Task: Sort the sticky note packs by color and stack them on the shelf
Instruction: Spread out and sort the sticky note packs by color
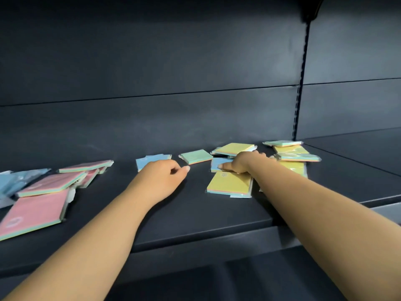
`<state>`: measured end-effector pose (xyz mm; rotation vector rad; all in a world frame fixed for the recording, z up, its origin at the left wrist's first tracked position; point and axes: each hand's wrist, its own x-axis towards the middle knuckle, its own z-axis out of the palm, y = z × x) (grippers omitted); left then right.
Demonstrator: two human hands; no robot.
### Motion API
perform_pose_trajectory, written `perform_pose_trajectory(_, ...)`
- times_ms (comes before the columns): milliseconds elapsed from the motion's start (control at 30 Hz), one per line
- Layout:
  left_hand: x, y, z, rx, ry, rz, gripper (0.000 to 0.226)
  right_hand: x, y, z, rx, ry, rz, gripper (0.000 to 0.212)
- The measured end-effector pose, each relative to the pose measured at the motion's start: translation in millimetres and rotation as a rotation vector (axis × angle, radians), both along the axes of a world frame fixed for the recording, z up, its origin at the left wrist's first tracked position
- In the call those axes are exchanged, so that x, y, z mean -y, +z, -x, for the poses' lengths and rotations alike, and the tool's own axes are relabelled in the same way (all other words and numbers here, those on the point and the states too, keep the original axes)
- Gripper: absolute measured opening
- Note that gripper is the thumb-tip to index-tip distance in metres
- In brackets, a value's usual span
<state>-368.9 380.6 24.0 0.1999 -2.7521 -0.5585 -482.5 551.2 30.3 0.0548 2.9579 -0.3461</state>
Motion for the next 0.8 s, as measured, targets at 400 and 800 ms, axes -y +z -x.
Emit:
perform_pose_trajectory(400, 3.2, 4.1, 0.8, -0.079, -0.045, -0.194, 0.038, 0.7, 9.5, -6.7, -0.126, 0.082, 0.697, 0.051)
perform_pose_trajectory(800, -28.4, 23.2, 37.2, 0.062, -0.227, -0.136, 0.032, -101.5, 18.7, 6.2, -0.105, -0.294, 1.713, 0.011)
